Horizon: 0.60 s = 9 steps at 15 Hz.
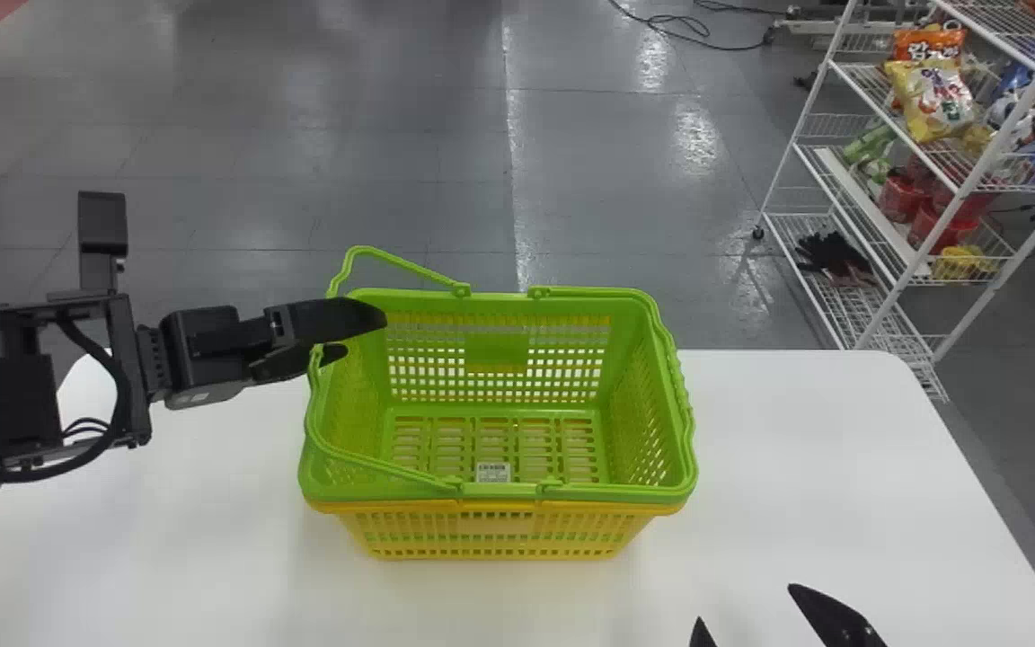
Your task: Grasp handle with right gripper to insert into left gripper then lift and swing left to center
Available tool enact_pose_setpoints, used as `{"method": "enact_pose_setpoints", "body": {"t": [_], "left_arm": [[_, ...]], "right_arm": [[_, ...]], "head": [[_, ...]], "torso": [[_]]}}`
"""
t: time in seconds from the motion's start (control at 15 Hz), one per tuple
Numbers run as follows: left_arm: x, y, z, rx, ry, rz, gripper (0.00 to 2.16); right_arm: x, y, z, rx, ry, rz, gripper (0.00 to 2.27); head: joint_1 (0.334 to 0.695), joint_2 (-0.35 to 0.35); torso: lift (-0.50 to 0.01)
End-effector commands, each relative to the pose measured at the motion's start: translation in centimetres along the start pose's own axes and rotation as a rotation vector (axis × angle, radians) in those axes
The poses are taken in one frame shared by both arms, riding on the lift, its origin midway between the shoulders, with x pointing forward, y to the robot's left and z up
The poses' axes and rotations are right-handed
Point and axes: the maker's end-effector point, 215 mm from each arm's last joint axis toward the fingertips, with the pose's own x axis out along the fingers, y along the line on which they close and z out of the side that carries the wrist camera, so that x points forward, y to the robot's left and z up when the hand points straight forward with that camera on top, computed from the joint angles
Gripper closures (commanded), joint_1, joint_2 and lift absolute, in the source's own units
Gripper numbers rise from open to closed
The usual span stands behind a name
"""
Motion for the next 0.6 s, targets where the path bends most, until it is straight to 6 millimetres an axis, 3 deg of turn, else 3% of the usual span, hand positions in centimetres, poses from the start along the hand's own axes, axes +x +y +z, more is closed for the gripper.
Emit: {"method": "enact_pose_setpoints", "body": {"t": [0.0, 0.33, 0.53], "left_arm": [[1.2, -1.4, 0.7, 0.003, 0.024, -0.034, 0.05], [4.1, -3.2, 1.1, -0.017, 0.114, -0.084, 0.05], [4.8, -4.1, 0.8, -0.015, 0.159, -0.096, 0.05]], "right_arm": [[0.0, -0.3, 0.2, -0.004, -0.004, -0.004, 0.16], [0.0, -1.4, 0.8, -0.014, -0.015, -0.022, 0.16], [0.3, -2.5, 2.3, -0.029, -0.049, -0.042, 0.17]], "head": [[0.695, -0.081], [0.695, -0.133], [0.695, -0.159]], "torso": [[-0.093], [-0.093], [-0.093]]}}
